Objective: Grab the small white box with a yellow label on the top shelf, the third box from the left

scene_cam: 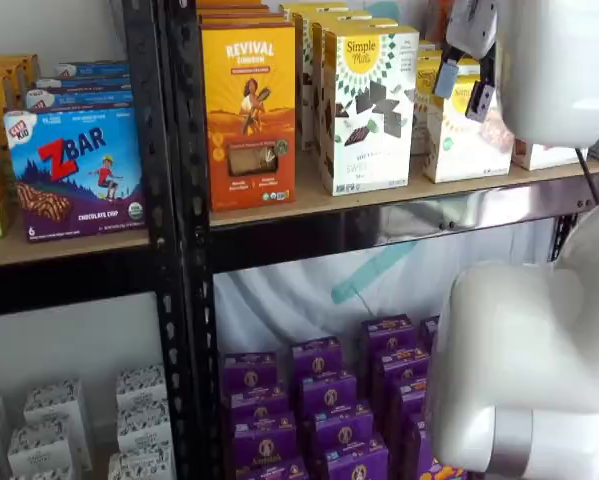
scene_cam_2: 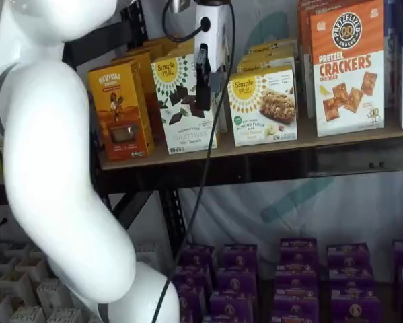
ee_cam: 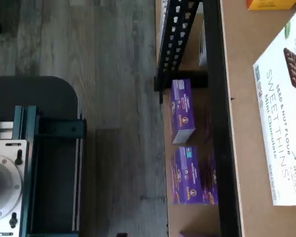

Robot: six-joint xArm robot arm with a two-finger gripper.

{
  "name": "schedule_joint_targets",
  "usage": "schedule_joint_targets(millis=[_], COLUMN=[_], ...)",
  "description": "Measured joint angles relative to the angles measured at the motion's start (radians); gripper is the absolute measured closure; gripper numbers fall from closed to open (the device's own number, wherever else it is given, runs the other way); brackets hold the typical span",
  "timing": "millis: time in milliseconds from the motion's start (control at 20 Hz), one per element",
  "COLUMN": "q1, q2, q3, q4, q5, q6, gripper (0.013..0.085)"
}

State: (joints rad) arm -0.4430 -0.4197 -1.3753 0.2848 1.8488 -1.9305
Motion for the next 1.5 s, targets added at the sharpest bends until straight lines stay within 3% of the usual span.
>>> schedule_joint_targets(millis=[100,300,750,1200,1500], q1=[0.006,-0.013,-0.079,-0.081,-0.070], q2=[0.007,0.017,0.041,0.106,0.155], q3=[-0.011,-0.027,-0.041,-0.061,-0.101], q4=[-0.015,0.004,0.123,0.132,0.129], q5=[0.010,0.016,-0.064,-0.167,-0.179], q6=[0.002,-0.007,-0.036,-0.058,-0.054], gripper=[0.0130,0.0130,0.0130,0.0130,0.0130])
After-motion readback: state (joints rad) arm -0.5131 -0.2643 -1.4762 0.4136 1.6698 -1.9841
